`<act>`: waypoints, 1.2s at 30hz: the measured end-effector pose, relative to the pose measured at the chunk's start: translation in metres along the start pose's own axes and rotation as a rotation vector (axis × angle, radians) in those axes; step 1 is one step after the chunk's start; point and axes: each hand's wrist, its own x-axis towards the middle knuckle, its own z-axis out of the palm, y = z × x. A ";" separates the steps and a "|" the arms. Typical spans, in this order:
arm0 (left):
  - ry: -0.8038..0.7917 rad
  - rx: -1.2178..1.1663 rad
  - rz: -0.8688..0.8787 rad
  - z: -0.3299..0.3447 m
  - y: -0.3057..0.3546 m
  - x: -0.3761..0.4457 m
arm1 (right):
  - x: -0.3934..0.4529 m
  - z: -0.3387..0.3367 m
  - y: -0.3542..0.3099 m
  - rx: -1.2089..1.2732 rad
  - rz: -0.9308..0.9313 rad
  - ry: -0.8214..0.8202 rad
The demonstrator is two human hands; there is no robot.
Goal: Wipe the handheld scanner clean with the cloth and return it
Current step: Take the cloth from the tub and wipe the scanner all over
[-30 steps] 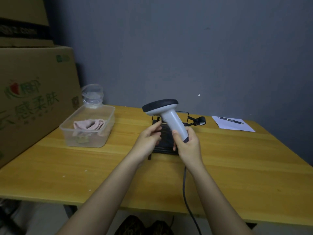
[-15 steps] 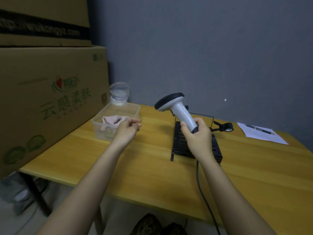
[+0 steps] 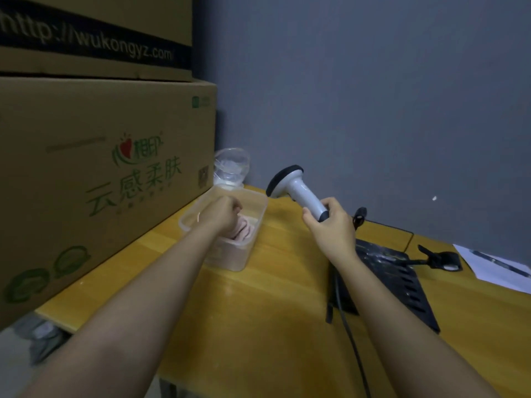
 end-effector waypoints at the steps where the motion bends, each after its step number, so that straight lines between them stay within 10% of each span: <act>1: -0.027 0.040 -0.018 0.004 -0.002 0.008 | 0.004 0.005 0.003 -0.004 0.008 -0.012; 9: -0.449 0.407 -0.132 0.026 -0.015 0.047 | 0.016 0.025 0.017 -0.004 0.055 -0.065; 19: 0.309 0.001 0.134 -0.046 0.032 -0.012 | 0.004 0.002 -0.006 0.149 0.063 0.011; 25: 0.438 -0.483 0.417 -0.128 0.105 -0.061 | -0.011 -0.053 -0.036 0.297 0.023 0.154; 36: -0.114 -0.816 0.155 -0.062 0.164 -0.163 | -0.085 -0.145 -0.010 0.191 0.106 0.115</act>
